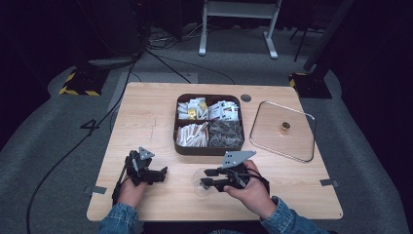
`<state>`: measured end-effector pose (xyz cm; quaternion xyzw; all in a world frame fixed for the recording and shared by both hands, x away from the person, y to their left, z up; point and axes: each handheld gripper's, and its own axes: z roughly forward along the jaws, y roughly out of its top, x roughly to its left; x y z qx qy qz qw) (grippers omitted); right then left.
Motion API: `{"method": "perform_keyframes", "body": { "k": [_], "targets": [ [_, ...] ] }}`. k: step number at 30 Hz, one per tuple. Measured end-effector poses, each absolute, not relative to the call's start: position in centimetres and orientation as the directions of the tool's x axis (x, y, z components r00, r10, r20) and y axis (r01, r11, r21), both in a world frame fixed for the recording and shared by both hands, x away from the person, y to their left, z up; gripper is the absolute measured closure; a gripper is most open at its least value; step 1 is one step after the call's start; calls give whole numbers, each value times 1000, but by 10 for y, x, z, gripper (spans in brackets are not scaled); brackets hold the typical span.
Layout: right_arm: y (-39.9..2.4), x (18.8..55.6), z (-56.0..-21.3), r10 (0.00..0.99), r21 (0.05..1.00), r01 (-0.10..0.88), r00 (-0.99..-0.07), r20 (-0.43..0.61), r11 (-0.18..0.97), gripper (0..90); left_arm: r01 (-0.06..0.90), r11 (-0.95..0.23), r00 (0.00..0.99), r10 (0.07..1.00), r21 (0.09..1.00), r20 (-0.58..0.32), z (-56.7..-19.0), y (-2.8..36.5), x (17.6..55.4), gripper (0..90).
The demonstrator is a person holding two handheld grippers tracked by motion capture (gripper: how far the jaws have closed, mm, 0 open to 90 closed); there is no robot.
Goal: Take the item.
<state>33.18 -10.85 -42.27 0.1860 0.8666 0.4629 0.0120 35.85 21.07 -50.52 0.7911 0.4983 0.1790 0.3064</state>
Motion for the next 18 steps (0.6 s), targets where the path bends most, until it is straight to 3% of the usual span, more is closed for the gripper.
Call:
{"method": "perform_keyframes", "body": {
  "k": [11, 18],
  "targets": [
    [-113, 336, -413, 359, 834, 295, -925, 125, 467, 510, 680, -314, 439, 898, 663, -25, -505, 211, 358, 0],
    [-122, 346, -403, 407, 845, 297, -907, 104, 445, 475, 679, -315, 441, 897, 663, -26, -505, 210, 360, 0]
  ]
}}
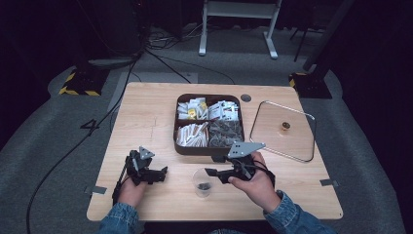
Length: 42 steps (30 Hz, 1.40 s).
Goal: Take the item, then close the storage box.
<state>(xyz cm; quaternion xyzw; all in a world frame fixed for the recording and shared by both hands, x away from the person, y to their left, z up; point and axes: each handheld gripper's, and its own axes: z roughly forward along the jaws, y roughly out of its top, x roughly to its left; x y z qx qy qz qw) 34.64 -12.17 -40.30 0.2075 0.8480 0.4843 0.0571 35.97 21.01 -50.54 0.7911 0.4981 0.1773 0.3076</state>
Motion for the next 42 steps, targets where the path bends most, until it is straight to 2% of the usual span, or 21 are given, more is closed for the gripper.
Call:
{"method": "perform_keyframes", "body": {
  "k": [22, 42],
  "targets": [
    [-151, 380, -387, 527, 866, 329, -845, 91, 378, 470, 679, -312, 439, 898, 664, -27, -505, 210, 360, 0],
    [-214, 446, -395, 723, 857, 416, -687, 78, 303, 470, 681, -310, 435, 900, 663, -26, -505, 212, 359, 0]
  ]
}}
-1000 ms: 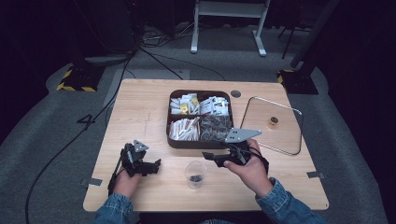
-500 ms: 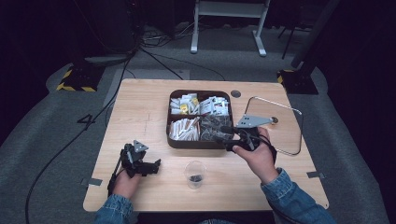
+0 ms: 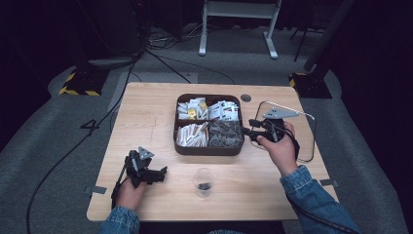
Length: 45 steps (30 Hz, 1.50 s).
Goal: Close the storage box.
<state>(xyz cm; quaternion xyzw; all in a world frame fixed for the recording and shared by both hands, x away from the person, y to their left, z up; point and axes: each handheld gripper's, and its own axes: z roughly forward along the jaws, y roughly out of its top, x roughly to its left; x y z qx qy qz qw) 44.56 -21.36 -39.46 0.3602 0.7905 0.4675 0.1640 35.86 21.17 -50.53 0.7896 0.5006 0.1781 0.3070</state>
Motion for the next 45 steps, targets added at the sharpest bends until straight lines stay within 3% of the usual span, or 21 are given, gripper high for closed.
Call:
{"method": "perform_keyframes", "body": {
  "k": [19, 34, 45],
  "targets": [
    [-262, 512, -444, 872, 814, 519, -489, 31, 262, 452, 685, -304, 425, 905, 662, -24, -505, 211, 357, 0],
    [-316, 521, -473, 942, 776, 594, -335, -1, 212, 451, 685, -305, 427, 904, 661, -26, -505, 210, 357, 0],
    [-329, 522, -474, 958, 794, 574, -285, -34, 199, 433, 681, -308, 430, 903, 664, -23, -505, 210, 358, 0]
  ]
}}
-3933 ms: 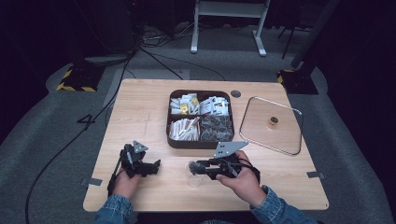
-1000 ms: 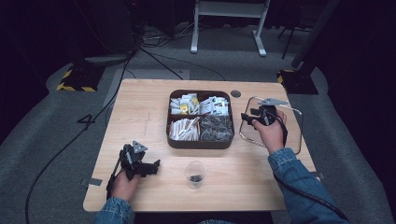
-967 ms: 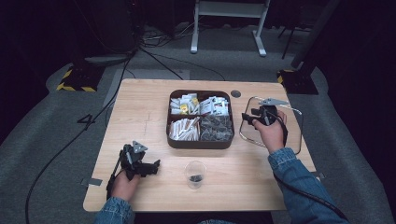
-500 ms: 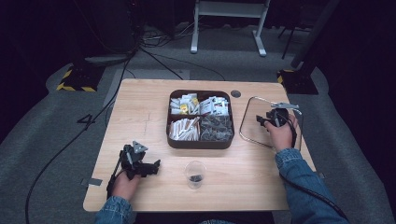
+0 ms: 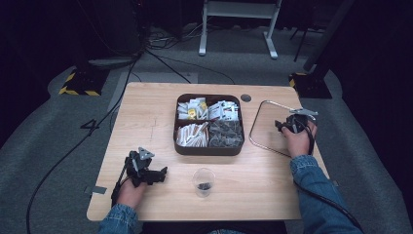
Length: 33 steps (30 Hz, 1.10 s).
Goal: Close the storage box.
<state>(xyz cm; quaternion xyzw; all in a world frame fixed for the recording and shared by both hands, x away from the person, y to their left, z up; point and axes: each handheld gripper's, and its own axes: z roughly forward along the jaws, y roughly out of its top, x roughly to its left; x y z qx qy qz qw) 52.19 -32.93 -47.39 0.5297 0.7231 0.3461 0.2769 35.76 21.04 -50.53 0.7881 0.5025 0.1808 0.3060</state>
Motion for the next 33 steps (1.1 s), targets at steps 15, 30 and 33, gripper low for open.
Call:
{"method": "perform_keyframes", "body": {
  "k": [15, 30, 33],
  "targets": [
    [-347, 523, -490, 973, 765, 625, -232, -9, 156, 429, 683, -306, 429, 903, 663, -24, -505, 210, 357, 0],
    [-350, 525, -494, 962, 757, 626, -274, -10, 187, 586, 681, -308, 430, 903, 664, -23, -505, 210, 358, 0],
    [-352, 525, -493, 962, 754, 631, -274, 1, 180, 586, 681, -308, 430, 903, 664, -23, -505, 210, 358, 0]
  ]
}}
